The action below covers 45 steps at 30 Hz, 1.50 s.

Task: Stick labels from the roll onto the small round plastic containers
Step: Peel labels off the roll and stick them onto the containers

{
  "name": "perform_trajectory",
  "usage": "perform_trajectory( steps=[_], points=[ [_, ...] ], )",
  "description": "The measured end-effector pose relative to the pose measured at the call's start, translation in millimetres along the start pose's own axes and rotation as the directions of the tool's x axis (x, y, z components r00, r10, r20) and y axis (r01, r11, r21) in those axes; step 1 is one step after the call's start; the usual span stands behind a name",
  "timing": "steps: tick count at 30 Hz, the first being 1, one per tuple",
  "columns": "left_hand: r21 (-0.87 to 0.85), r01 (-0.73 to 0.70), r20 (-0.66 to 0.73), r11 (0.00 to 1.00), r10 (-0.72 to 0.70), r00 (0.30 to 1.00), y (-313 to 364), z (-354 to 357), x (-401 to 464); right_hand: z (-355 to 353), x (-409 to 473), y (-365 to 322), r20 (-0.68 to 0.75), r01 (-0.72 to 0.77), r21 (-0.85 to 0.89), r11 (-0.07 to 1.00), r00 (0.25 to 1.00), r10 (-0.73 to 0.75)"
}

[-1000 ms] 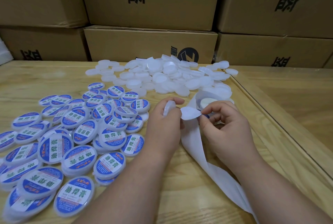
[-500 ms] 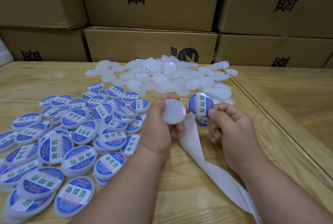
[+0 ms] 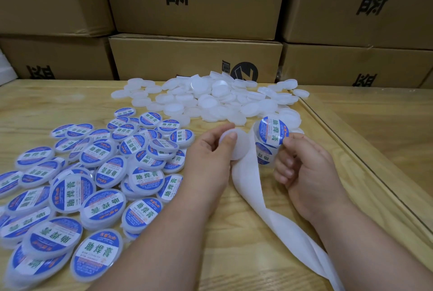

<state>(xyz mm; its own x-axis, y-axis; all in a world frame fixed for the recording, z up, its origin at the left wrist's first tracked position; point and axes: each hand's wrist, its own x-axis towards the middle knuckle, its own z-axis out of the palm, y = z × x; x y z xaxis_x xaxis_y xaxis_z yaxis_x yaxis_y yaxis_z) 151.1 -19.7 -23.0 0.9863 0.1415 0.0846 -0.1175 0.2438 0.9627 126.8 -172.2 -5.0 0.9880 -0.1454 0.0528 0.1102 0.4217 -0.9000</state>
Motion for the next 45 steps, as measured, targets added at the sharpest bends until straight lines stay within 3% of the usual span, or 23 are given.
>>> perform_trajectory(
  steps=[4,6,13,19,25,45],
  points=[
    [-0.184,0.023,-0.109,0.983,-0.044,0.993,4,4,0,0,0,-1,0.000,-0.008,0.010,1.000,1.000,0.008],
    [-0.277,0.044,-0.062,0.960,-0.063,0.996,7,6,-2,0,0,-1,0.007,-0.011,0.014,1.000,1.000,0.011],
    [-0.348,0.134,0.085,0.928,-0.111,0.990,11,2,-2,0,1,-1,0.043,-0.042,-0.018,0.999,0.998,0.043],
    [-0.450,0.262,0.213,0.854,-0.182,0.960,17,6,-6,4,-5,3,0.122,-0.046,-0.232,0.972,0.990,0.075],
    [-0.410,0.257,0.276,0.875,-0.149,0.950,19,8,-8,10,-9,6,0.122,0.005,-0.453,0.892,0.991,0.057],
    [-0.313,0.195,0.249,0.930,-0.117,0.961,12,8,-5,12,-10,5,0.143,0.005,-0.424,0.906,0.988,0.061]
  ],
)
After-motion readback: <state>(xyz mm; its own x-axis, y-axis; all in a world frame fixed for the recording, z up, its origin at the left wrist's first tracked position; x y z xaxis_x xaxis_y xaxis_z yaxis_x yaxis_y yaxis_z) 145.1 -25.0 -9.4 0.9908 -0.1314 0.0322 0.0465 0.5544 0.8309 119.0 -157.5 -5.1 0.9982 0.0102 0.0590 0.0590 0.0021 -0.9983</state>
